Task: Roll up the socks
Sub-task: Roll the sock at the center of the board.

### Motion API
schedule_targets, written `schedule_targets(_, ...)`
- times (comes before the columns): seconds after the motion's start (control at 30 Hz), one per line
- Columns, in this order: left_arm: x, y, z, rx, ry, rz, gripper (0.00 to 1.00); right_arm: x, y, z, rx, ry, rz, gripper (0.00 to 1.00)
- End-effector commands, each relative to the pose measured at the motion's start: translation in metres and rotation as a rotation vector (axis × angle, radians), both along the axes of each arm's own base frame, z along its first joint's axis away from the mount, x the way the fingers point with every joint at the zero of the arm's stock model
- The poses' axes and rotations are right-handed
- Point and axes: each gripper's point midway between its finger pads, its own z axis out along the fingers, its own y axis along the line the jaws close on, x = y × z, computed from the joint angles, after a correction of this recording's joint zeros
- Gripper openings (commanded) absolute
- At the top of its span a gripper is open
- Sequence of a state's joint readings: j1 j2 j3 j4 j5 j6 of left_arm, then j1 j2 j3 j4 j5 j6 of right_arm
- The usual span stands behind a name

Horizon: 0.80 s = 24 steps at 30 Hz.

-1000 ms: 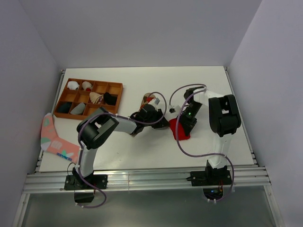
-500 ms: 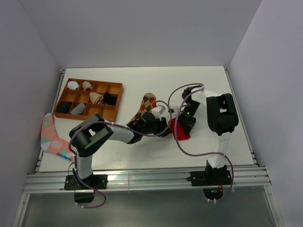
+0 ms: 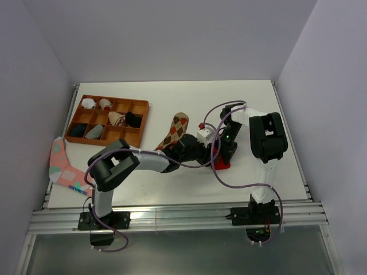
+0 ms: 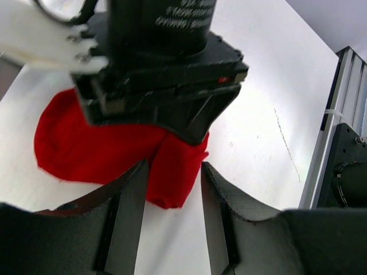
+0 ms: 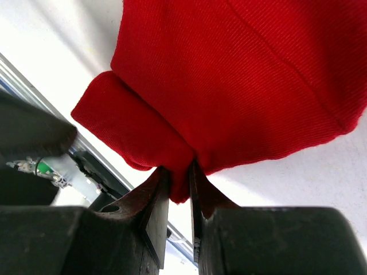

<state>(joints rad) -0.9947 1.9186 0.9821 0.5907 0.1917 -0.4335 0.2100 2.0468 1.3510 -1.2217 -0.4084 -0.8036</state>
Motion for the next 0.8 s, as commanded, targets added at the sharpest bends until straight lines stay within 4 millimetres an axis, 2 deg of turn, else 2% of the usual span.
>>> schedule_targets(0.0,0.0,-0.016,0.005,0.016,-0.061,-0.066,0.48,0.023,-0.01,-0.033,-0.064,-0.094,0.063,0.09)
schedule_targets(0.53,-0.01,-0.022,-0.037,0.058,0.008,-0.124,0.46,0.022,-0.01,-0.033,-0.064,-0.083,0.059,0.08)
schedule_targets(0.67,-0.011,-0.021,-0.046,0.066,0.039,-0.115,0.4,0.021,-0.01,-0.033,-0.061,-0.084,0.06,0.08)
schedule_targets(0.73,-0.013,-0.021,-0.05,0.07,0.065,-0.111,0.33,0.021,-0.01,-0.033,-0.061,-0.085,0.058,0.08)
schedule_targets(0.77,-0.014,-0.021,-0.054,0.077,0.078,-0.111,0.27,0.022,-0.01,-0.033,-0.06,-0.091,0.056,0.08)
